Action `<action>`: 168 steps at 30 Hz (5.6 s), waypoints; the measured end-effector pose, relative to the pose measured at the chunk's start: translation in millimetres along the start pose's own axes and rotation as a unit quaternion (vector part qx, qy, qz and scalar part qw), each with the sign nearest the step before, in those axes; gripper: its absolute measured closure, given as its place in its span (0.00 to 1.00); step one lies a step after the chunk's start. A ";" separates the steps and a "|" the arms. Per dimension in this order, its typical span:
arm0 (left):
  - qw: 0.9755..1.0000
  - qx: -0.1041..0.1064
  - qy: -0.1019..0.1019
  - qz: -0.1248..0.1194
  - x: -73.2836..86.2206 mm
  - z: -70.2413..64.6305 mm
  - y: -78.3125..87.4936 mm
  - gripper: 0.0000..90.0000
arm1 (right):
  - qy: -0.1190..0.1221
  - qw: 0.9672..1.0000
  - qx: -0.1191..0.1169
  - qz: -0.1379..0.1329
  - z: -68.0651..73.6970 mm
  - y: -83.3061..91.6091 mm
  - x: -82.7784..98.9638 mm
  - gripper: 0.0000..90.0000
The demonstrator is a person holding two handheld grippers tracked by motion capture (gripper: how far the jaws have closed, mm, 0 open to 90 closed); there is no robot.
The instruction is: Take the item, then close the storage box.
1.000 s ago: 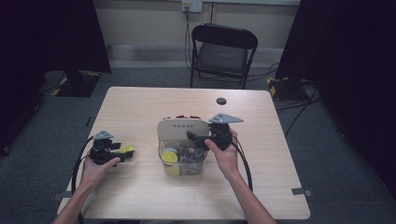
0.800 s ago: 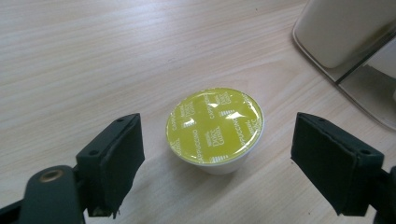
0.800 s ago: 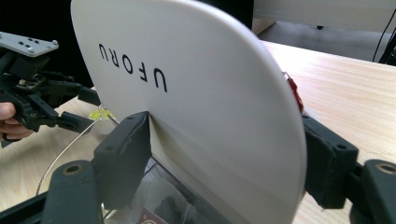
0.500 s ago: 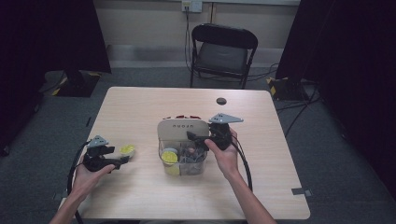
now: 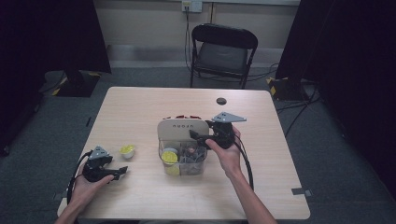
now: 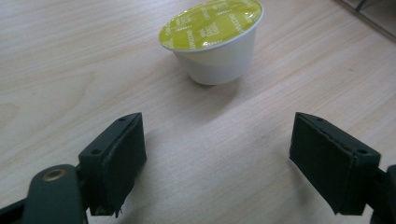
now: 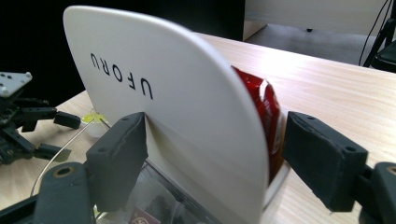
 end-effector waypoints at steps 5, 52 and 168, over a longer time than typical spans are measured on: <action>1.000 -0.022 -0.016 -0.013 1.2 1.7 -3.0 0.17 | 0.000 1.000 -0.004 -0.003 -1.7 4.7 -4.2 0.24; 1.000 -0.025 -0.009 -0.011 1.8 1.2 -2.9 0.16 | 0.013 0.997 -0.079 0.001 37.7 17.5 -8.9 0.46; 0.999 -0.043 0.010 -0.014 8.5 14.7 4.8 0.16 | -0.090 0.978 0.172 0.077 -116.7 115.7 114.0 0.16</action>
Point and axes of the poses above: each handheld gripper's, and its own axes: y roughly backward along the jaws, x roughly out of its underside, z roughly to its left, the point moved 9 cm from there along -y, roughly forward along the jaws, and after that the axes turned 1 degree about -x, right-handed, at the moved point
